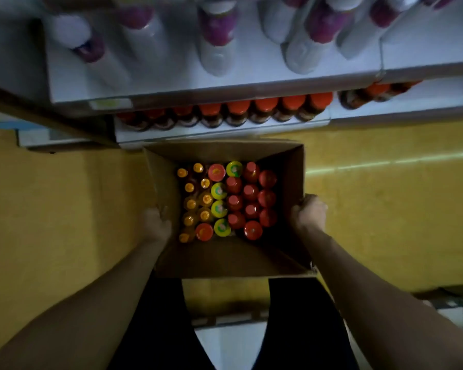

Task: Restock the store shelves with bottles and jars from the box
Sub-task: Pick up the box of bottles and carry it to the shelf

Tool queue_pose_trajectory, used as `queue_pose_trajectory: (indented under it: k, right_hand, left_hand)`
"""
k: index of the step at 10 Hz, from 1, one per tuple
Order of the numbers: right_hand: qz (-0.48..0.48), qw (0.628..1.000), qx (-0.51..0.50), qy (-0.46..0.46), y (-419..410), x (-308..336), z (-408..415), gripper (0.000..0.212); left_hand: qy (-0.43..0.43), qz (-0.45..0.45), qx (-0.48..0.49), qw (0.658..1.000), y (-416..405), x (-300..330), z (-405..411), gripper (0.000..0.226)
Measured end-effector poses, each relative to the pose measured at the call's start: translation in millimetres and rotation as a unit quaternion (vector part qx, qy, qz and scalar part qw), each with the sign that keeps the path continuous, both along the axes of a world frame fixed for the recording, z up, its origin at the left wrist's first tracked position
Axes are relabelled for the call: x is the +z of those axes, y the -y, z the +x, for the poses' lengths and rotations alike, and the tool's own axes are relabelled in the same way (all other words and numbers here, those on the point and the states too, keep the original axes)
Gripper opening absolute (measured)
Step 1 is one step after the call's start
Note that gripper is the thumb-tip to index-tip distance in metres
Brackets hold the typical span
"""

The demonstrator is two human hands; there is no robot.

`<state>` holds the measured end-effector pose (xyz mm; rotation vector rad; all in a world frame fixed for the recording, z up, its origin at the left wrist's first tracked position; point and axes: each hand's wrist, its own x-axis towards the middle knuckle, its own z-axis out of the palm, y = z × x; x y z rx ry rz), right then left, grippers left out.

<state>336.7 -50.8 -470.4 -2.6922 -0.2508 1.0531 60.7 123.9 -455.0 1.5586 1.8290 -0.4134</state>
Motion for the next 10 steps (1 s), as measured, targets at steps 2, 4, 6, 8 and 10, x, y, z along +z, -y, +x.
queue_pose_trajectory:
  k: [2, 4, 6, 8, 10]
  right_hand:
    - [0.002, 0.999, 0.043, -0.007, 65.3, -8.5, 128.1, 0.022]
    - [-0.029, 1.0, 0.0, 0.004, 119.6, -2.1, 219.6, 0.021]
    - [-0.038, 0.998, -0.027, 0.029, 181.4, -15.0, 337.5, 0.022]
    - [-0.006, 1.0, -0.01, -0.003, 245.3, -23.5, 470.4, 0.018]
    - [-0.011, 1.0, 0.013, -0.007, 287.4, -20.5, 579.6, 0.018]
  left_hand:
    - [-0.008, 0.029, 0.001, 1.0, 65.9, -26.3, 125.5, 0.017]
    - [0.047, 0.009, 0.019, 0.999, 117.2, -41.6, 220.3, 0.018]
    - [0.047, -0.009, -0.008, 0.999, 167.6, -56.5, 340.3, 0.016]
    - [0.019, 0.034, 0.0, 0.999, 234.9, -53.6, 468.6, 0.028]
    - [0.034, 0.052, 0.017, 0.998, 279.5, -47.3, 583.2, 0.028]
